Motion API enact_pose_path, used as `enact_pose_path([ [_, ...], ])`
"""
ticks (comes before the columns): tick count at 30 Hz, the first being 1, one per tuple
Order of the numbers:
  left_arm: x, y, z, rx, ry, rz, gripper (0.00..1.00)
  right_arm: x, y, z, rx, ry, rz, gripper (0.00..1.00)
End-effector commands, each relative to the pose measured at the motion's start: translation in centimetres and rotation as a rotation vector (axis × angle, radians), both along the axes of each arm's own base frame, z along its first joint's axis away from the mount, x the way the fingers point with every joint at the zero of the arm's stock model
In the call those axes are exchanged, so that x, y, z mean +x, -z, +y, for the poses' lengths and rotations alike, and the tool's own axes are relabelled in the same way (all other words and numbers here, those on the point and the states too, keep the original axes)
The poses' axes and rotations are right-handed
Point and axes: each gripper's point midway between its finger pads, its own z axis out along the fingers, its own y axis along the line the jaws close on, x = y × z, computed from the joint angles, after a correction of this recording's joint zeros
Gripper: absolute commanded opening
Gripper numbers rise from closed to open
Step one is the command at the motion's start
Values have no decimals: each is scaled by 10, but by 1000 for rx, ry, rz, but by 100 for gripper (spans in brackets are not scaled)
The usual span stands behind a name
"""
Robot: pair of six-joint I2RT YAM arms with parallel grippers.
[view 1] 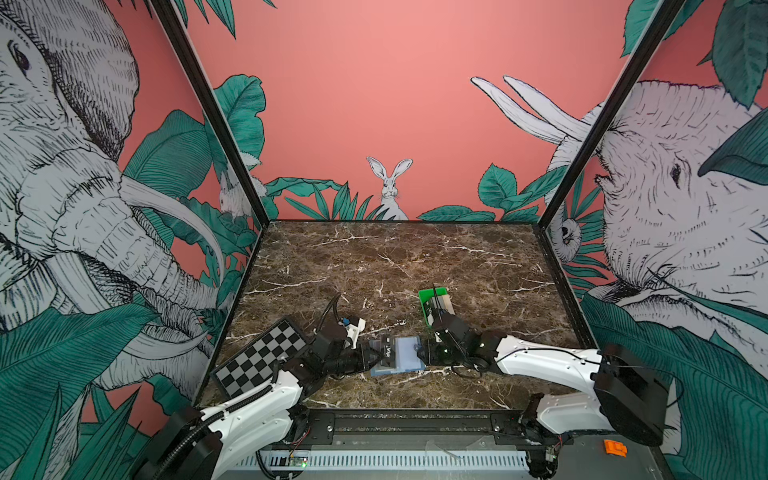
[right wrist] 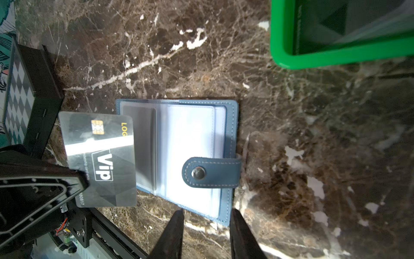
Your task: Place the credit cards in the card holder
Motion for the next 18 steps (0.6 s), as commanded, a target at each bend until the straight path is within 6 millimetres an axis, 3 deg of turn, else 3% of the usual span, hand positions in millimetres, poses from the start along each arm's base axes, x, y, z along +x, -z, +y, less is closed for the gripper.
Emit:
enact_pose_path([
  [1, 0, 2, -1, 10, -24, -18, 0, -3, 0, 2, -20, -14, 2, 32],
  [18, -1, 6, 2, -6, -107, -10, 0, -4, 15, 1, -70, -27, 16, 23],
])
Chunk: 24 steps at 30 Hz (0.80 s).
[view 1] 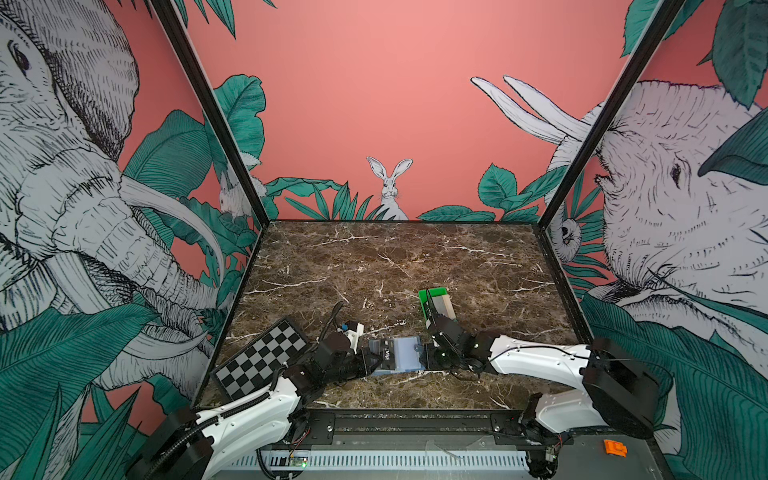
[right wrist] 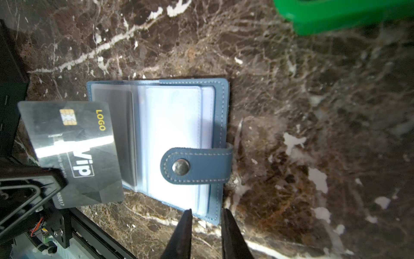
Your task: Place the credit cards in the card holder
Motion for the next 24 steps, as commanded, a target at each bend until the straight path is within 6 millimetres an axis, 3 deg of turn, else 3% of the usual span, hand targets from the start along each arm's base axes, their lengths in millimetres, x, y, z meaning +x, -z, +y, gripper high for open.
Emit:
enact_pose_path([
  [1, 3, -3, -1, -20, -25, -12, 0, 4, -3, 4, -10, -9, -21, 22],
  [24, 4, 0, -1, -13, -36, -24, 0, -4, 3, 15, 93, -2, 16, 17],
])
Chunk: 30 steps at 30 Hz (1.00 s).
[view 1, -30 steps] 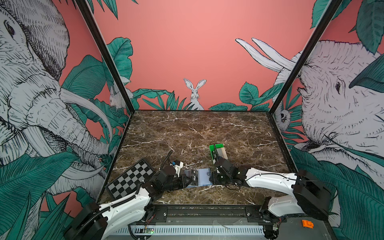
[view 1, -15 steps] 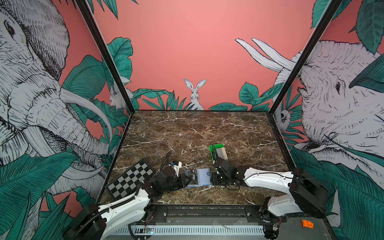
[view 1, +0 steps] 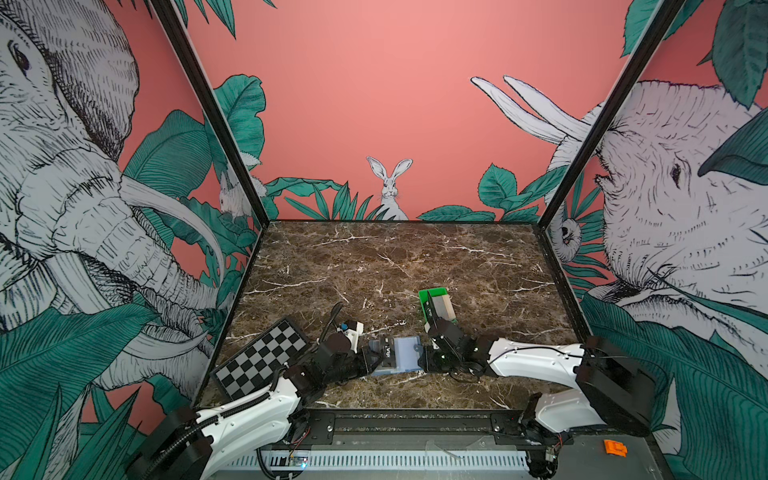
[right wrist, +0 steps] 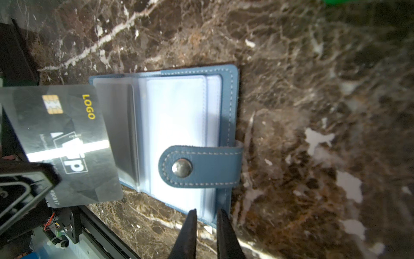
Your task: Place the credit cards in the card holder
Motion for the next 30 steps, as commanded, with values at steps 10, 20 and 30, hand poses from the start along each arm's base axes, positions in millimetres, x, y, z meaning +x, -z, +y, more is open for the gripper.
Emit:
enact_pose_path([
  [10, 0, 7, -1, 4, -22, 10, 0, 5, -4, -5, -35, 19, -36, 16],
  [20, -4, 11, -5, 14, -33, 27, 0, 3, 2, -5, -42, 15, -23, 16],
  [30, -4, 13, -5, -9, -65, 42, 0, 2, 9, -6, -52, 10, -10, 14],
])
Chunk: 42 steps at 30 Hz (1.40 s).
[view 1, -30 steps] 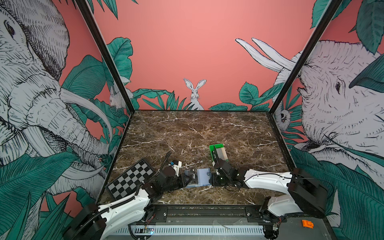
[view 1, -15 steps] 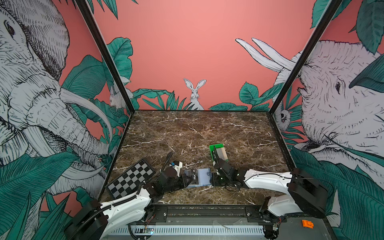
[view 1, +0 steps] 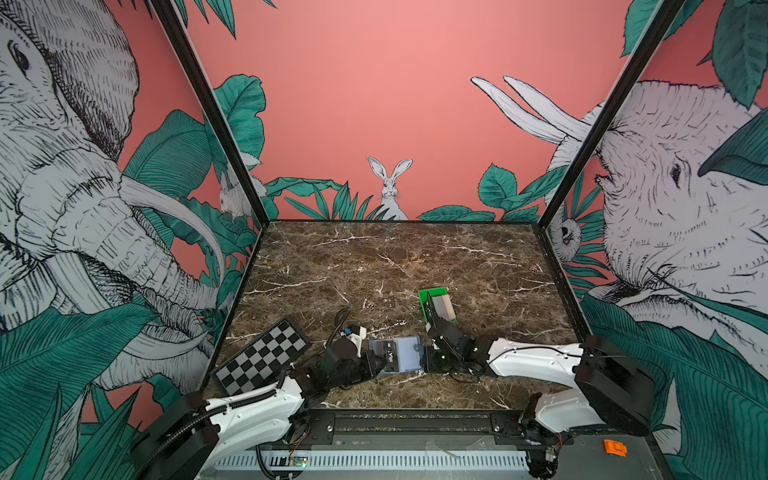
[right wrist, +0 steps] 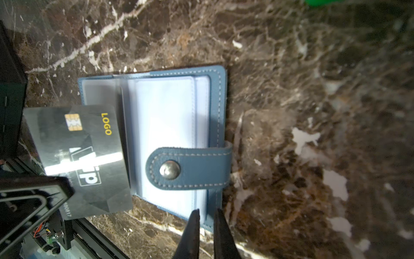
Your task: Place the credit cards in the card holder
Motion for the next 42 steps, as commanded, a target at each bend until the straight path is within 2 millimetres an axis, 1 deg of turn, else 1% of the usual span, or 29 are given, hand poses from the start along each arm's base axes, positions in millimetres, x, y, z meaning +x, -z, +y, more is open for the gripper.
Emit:
enact_pose_path([
  [1, 2, 2, 2, -15, -31, 2, 0, 1, 2, 1, -9, -3, -11, 13],
  [9, -1, 8, 4, -2, -38, 21, 0, 1, 4, -1, -17, -2, -9, 12],
  [15, -1, 9, 4, 6, -39, 22, 0, 1, 4, 0, -16, -3, -9, 12],
  [26, 1, 10, -3, 8, -26, 21, 0, 2, 2, 1, -21, -10, -13, 12],
  [42, 3, 12, 1, 59, -18, -2, 0, 0, 5, -2, -28, -9, -9, 10],
])
